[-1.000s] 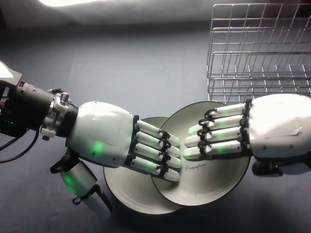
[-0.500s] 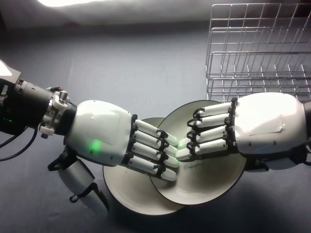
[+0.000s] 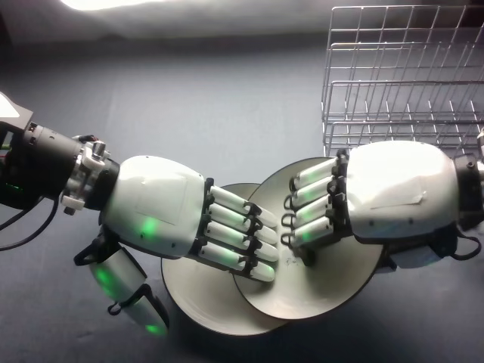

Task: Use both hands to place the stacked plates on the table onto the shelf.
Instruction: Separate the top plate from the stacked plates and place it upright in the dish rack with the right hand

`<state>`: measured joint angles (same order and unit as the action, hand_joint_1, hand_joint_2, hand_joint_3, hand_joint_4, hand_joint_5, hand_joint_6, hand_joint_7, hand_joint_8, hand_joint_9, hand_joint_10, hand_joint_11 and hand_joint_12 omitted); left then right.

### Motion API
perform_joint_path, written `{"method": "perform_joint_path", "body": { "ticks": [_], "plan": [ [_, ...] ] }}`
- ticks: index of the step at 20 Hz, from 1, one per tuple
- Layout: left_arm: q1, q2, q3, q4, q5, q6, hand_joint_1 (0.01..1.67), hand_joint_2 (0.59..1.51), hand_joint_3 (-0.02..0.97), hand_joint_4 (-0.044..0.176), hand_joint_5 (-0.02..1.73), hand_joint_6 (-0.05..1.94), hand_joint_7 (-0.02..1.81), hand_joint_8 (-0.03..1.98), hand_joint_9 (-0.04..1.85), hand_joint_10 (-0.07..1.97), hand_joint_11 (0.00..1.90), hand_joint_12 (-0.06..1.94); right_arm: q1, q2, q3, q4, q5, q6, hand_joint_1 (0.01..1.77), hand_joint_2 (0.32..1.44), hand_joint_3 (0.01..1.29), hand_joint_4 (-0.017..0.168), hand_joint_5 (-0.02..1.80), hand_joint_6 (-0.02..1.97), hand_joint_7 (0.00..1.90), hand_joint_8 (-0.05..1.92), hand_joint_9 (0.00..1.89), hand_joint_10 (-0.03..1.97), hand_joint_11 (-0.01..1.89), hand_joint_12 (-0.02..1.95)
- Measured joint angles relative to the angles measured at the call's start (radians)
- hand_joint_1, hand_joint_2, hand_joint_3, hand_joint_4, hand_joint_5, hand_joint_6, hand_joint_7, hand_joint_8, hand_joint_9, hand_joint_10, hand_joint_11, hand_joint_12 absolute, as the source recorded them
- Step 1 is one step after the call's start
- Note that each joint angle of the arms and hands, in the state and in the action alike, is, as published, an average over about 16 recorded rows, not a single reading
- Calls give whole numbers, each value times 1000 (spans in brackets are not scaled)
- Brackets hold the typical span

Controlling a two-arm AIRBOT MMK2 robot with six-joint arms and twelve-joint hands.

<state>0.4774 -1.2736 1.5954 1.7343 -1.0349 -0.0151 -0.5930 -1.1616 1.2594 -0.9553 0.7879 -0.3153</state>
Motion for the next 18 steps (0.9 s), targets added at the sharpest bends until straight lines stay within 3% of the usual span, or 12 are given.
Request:
{"method": "perform_joint_path", "body": {
  "ticks": [8,13,18],
  "plan": [
    [-35,40,-11,-4,15,-35,14,1141,21,3,-8,-10,-5,-14,4,8,14,-9,26,5,-6,-6,10,-2,1235,1029,12,-4,653,1067,675,953,628,1392,634,1695],
    [-81,106,-35,-23,30,-76,14,1135,21,3,-3,-4,4,-8,11,10,13,-5,58,22,-26,-11,3,-1,1251,1020,12,0,687,1165,721,1009,687,1430,682,1714],
    [-135,196,-70,-46,51,-132,14,1128,21,3,3,5,15,-1,15,11,13,0,109,49,-59,-3,-16,3,1279,1035,11,3,699,1272,773,1057,739,1429,693,1722]
  ]
}}
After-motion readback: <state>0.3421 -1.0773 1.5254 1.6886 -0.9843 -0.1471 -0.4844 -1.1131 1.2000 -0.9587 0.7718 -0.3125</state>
